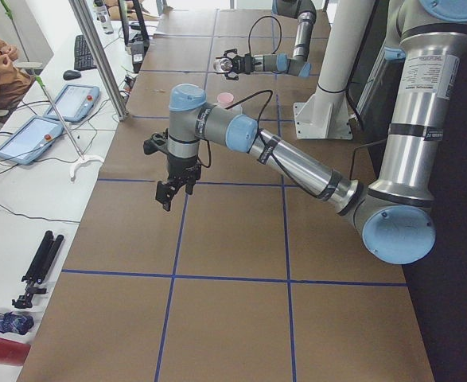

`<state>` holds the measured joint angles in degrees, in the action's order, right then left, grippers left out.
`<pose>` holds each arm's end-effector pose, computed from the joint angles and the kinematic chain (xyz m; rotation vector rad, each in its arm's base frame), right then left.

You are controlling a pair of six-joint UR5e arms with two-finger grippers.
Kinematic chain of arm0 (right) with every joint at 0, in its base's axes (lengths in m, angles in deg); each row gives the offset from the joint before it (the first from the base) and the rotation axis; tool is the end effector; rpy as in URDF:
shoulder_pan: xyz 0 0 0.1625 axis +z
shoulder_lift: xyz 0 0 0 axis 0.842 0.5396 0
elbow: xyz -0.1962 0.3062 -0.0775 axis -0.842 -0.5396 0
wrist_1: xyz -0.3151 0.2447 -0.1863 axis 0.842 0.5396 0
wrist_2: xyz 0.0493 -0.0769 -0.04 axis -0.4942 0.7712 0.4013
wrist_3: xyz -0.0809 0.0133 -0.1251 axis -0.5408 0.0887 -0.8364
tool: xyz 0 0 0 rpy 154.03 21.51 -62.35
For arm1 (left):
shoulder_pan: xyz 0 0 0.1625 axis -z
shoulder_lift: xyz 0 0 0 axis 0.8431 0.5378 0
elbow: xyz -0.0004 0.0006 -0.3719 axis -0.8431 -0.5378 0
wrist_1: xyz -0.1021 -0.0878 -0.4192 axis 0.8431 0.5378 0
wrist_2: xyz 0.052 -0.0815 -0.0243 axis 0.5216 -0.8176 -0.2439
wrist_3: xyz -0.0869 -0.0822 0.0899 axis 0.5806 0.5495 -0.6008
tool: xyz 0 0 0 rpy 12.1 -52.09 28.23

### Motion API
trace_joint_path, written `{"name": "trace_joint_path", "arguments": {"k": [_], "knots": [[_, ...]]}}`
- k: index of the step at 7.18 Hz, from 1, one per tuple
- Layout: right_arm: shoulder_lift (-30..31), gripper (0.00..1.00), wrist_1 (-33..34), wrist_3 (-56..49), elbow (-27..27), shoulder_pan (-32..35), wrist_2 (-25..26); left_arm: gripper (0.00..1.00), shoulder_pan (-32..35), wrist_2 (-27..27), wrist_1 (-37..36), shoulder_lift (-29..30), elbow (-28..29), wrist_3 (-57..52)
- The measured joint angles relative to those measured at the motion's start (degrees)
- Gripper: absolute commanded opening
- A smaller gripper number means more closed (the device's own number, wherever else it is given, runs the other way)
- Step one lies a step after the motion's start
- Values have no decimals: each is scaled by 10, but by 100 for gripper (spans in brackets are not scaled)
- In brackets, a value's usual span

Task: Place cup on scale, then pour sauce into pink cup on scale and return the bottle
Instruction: 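Tilt the sauce bottle upright and move it away from the cup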

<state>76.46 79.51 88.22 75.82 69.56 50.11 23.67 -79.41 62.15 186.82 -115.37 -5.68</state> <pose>-0.5298 -0.3982 0.2288 1.5057 0.0893 -0.1849 0.0212 -0.5496 0.4187 0.3408 0.4682 0.4688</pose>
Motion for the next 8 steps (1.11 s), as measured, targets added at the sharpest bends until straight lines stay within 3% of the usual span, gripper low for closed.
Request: {"name": "trace_joint_path", "arguments": {"k": [4, 8], "knots": [[54, 0, -2, 150, 63, 5, -70, 100, 1, 1, -19, -1, -24, 0], [107, 0, -2, 334, 87, 19, -113, 100, 1, 1, -28, -1, -39, 1]]}}
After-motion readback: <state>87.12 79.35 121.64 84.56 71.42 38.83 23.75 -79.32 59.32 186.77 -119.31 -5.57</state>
